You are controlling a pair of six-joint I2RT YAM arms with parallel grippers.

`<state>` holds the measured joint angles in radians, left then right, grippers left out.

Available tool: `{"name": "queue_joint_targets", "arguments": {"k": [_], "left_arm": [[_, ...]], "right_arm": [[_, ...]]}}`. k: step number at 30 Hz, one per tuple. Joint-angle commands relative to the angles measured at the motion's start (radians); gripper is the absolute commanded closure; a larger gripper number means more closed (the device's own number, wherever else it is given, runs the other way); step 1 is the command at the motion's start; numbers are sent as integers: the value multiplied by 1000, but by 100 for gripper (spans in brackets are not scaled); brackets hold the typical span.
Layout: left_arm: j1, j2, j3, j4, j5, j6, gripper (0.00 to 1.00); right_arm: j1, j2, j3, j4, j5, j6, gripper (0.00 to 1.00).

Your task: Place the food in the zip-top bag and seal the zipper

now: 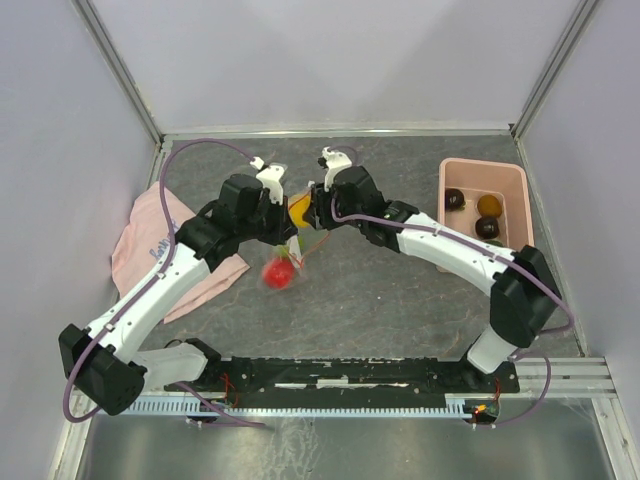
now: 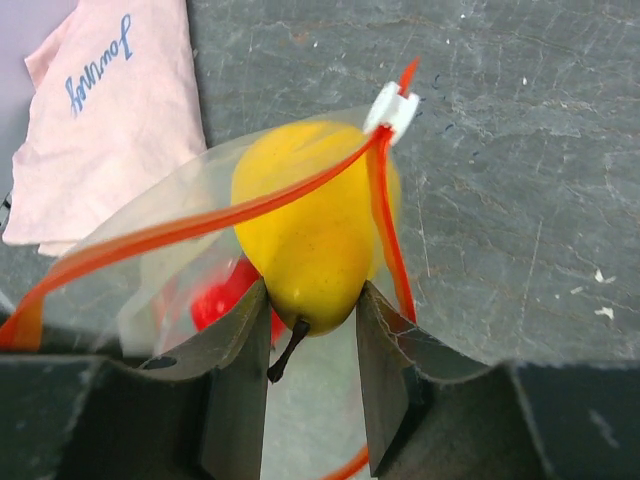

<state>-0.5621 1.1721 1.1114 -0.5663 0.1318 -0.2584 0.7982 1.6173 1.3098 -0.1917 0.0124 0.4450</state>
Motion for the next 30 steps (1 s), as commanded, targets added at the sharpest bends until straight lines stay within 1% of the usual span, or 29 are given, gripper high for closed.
{"name": "queue_joint_targets", "arguments": {"k": [1, 5, 10, 12, 18, 21, 23, 27, 30], "left_arm": [[2, 2, 5, 58, 79, 66, 97], [1, 3, 6, 58, 96, 69, 97], [0, 3, 5, 48, 64, 73, 97], [0, 2, 5, 47, 71, 74, 97], [1, 7, 4, 57, 128, 72, 97], [-2, 8, 4, 57, 137, 73, 97], [-3, 4, 3, 58, 134, 75, 97], [-2, -6, 2, 56, 109, 77, 97], [-2, -12, 1, 56, 94, 76, 97]], "right_arm": [[5, 54, -9, 211, 6, 52, 74], [11, 107, -6, 290, -69, 63, 74], [23, 173, 25, 323, -184, 52, 73], [32, 191, 25, 338, -185, 54, 71], [35, 260, 13, 487, -193, 123, 70], [35, 304, 43, 502, -213, 153, 69], [35, 330, 66, 487, -234, 160, 65], [33, 321, 75, 432, -251, 139, 47], [23, 280, 47, 404, -238, 115, 41]]}}
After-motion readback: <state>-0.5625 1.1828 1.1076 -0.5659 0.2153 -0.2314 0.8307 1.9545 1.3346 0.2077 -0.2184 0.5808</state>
